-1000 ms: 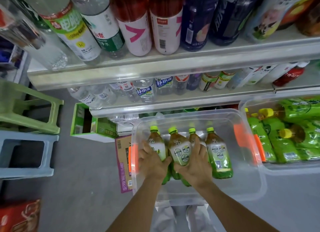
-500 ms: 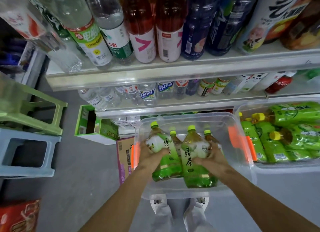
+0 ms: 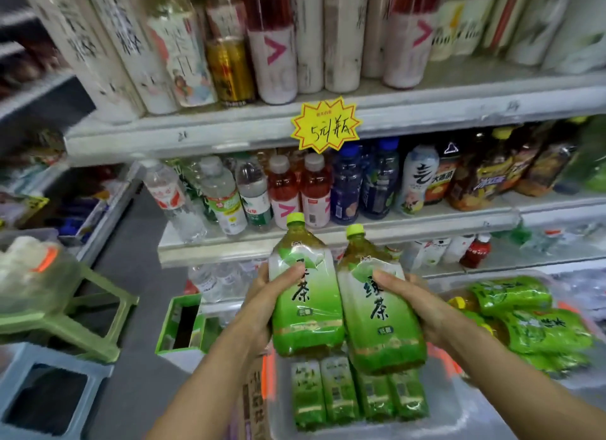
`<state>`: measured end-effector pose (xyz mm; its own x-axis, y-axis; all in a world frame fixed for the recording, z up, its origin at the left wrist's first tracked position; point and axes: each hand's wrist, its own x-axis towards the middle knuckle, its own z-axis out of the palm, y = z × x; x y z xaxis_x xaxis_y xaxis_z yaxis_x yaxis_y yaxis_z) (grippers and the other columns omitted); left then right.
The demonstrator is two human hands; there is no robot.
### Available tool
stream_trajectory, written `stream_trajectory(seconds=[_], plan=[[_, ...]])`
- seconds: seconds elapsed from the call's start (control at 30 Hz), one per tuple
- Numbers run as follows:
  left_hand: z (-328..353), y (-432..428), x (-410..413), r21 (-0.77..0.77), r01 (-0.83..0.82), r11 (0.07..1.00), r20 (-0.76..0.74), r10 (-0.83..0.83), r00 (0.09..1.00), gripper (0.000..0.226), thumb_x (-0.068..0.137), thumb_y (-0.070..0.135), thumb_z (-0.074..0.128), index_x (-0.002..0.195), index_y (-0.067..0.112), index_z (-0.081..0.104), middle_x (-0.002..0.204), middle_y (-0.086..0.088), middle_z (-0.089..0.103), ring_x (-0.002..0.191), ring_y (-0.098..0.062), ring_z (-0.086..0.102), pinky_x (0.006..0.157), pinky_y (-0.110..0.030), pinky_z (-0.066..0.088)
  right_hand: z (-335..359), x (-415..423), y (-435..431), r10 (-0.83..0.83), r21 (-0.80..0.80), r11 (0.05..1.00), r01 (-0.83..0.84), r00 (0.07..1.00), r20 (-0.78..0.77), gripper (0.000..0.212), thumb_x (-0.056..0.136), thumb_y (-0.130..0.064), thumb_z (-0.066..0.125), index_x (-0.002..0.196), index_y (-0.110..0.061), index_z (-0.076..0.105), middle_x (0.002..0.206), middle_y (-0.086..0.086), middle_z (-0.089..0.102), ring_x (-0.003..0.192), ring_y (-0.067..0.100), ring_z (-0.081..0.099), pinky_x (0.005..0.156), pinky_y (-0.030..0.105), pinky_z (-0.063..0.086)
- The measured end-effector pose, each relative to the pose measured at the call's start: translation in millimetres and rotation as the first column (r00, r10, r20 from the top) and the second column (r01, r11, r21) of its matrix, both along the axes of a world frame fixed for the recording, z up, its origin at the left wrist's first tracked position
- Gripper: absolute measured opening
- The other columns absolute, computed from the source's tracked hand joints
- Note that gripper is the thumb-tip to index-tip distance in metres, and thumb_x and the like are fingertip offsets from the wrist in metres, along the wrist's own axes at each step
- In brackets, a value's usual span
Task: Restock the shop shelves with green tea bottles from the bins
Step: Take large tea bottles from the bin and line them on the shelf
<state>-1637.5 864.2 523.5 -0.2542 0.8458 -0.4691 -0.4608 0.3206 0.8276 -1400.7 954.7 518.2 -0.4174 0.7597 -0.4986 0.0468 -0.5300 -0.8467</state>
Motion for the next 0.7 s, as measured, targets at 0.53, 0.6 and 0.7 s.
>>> stream_trajectory(seconds=[0.53, 0.6, 0.7], plan=[[235, 13, -71, 0.508, -0.121, 0.853, -0.199, 0.252, 0.947, 0.071, 0.061, 0.033, 0.088, 0.124, 0.009, 0.063, 0.100, -0.022, 0.075, 0.082, -0.040, 0.074, 0.064, -0.047, 0.060, 262, -79, 48, 0.158, 0.675, 0.734, 0.068, 0.950, -0.268, 0.073, 0.052, -0.048, 0.083, 0.108, -0.004, 0.067, 0.093, 0.018, 0.076, 0.077, 0.032, 0.074, 0.060, 0.036, 0.059], [264, 15, -78, 0.540, -0.116, 0.833, -0.219, 0.273, 0.937, 0.076, 0.058, 0.037, 0.088, 0.124, 0.008, 0.063, 0.103, -0.023, 0.075, 0.086, -0.041, 0.074, 0.067, -0.049, 0.061, 297, -89, 55, 0.162, 0.729, 0.676, 0.110, 0.943, -0.292, 0.072, 0.054, -0.046, 0.083, 0.109, -0.003, 0.065, 0.092, 0.016, 0.076, 0.077, 0.030, 0.074, 0.061, 0.037, 0.059], [302, 19, -88, 0.581, -0.109, 0.806, -0.235, 0.295, 0.926, 0.083, 0.060, 0.042, 0.085, 0.131, 0.009, 0.060, 0.113, -0.024, 0.072, 0.101, -0.047, 0.069, 0.078, -0.053, 0.060, 348, -108, 66, 0.173, 0.762, 0.622, 0.178, 0.918, -0.356, 0.058, 0.065, -0.039, 0.079, 0.109, -0.003, 0.067, 0.091, 0.014, 0.076, 0.080, 0.031, 0.073, 0.069, 0.044, 0.061]])
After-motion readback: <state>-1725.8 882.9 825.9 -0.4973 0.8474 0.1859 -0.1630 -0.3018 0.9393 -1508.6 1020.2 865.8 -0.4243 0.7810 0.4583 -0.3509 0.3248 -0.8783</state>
